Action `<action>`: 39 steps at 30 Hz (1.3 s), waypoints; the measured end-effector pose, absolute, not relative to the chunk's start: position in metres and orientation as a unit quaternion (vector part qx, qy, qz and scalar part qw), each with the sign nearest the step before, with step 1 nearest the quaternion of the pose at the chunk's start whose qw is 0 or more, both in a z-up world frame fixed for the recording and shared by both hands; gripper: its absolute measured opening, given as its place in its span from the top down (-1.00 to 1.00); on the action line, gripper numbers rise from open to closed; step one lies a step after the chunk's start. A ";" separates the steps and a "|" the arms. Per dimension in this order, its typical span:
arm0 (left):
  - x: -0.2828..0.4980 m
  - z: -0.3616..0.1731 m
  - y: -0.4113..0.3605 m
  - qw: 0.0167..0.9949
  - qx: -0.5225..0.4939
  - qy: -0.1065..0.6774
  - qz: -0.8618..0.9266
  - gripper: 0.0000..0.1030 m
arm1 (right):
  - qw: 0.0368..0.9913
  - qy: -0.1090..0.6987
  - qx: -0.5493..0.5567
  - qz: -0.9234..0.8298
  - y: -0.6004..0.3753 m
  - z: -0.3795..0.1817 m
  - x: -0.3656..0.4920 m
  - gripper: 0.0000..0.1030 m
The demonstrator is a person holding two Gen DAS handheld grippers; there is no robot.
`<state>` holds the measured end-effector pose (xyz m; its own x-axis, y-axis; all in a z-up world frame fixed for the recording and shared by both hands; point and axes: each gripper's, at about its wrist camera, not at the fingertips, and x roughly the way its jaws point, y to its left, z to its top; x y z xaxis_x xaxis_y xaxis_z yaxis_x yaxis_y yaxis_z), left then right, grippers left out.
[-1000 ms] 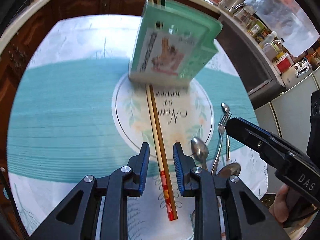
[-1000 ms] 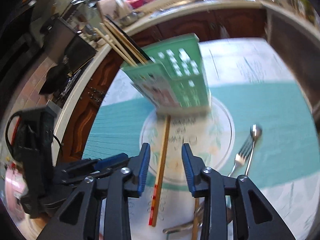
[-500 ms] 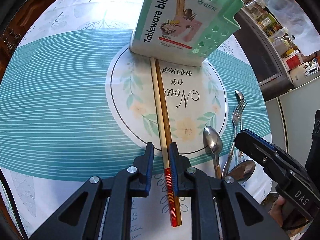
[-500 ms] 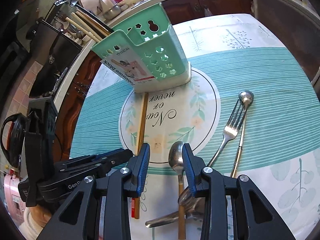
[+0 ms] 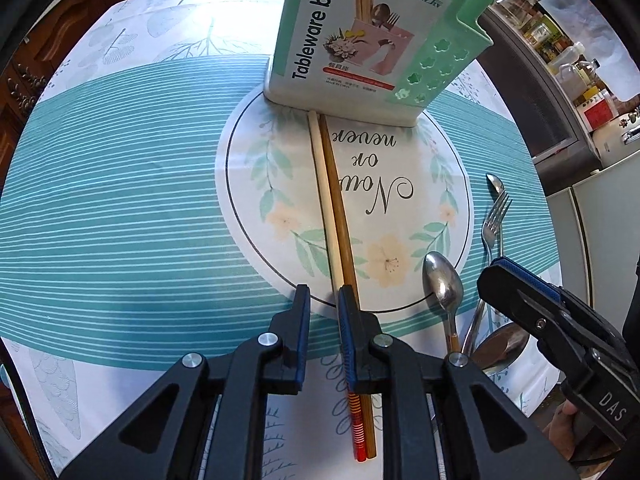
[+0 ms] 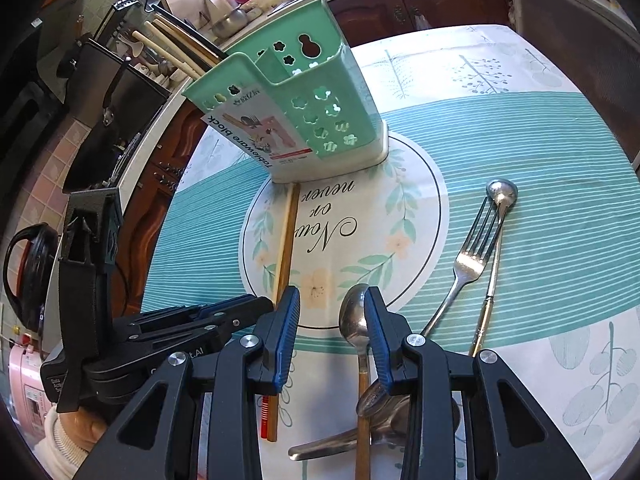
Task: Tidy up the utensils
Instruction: 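Close the left gripper on a red-banded chopstick while the right gripper grasps a wooden chopstick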
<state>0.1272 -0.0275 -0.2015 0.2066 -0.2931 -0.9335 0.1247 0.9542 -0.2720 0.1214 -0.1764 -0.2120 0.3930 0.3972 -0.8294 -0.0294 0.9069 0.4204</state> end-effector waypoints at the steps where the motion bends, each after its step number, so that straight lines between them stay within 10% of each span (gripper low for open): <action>1: 0.128 -0.201 -0.029 0.773 -0.067 0.616 -0.135 0.73 | 0.816 0.535 0.172 0.132 -0.176 -0.212 0.122 0.34; 33: 0.199 -0.207 -0.093 0.706 0.081 0.699 -0.084 0.65 | 0.824 0.523 0.167 0.139 -0.179 -0.204 0.114 0.34; 39: 0.208 -0.208 -0.080 0.692 0.062 0.713 -0.094 0.93 | 0.822 0.528 0.162 0.141 -0.178 -0.203 0.115 0.34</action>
